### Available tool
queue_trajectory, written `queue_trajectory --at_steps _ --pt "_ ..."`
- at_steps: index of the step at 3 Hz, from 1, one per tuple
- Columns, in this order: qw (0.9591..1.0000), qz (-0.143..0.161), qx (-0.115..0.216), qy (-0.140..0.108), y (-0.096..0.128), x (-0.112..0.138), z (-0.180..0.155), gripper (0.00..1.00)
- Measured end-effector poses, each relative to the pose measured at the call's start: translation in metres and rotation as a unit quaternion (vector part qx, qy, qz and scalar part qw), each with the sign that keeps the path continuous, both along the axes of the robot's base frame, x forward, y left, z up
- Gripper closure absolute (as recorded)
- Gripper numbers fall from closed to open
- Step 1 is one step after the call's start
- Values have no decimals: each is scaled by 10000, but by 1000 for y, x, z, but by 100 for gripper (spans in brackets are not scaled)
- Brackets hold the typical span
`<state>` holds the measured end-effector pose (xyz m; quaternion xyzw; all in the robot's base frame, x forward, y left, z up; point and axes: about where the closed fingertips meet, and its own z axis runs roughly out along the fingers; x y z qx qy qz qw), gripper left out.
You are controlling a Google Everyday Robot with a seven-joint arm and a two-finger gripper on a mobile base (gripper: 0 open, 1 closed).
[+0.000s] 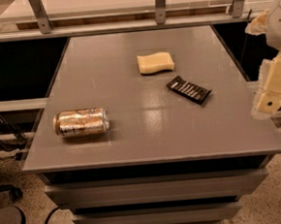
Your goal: Place orange can upright
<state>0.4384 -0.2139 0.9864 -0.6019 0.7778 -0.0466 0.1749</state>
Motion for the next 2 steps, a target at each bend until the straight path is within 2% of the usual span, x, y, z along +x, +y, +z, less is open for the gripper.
queue_trajectory --at_steps 1,2 --pt "10000 -2 17 -11 1 0 1 0" --pt "9996 270 78 48 23 9 1 0"
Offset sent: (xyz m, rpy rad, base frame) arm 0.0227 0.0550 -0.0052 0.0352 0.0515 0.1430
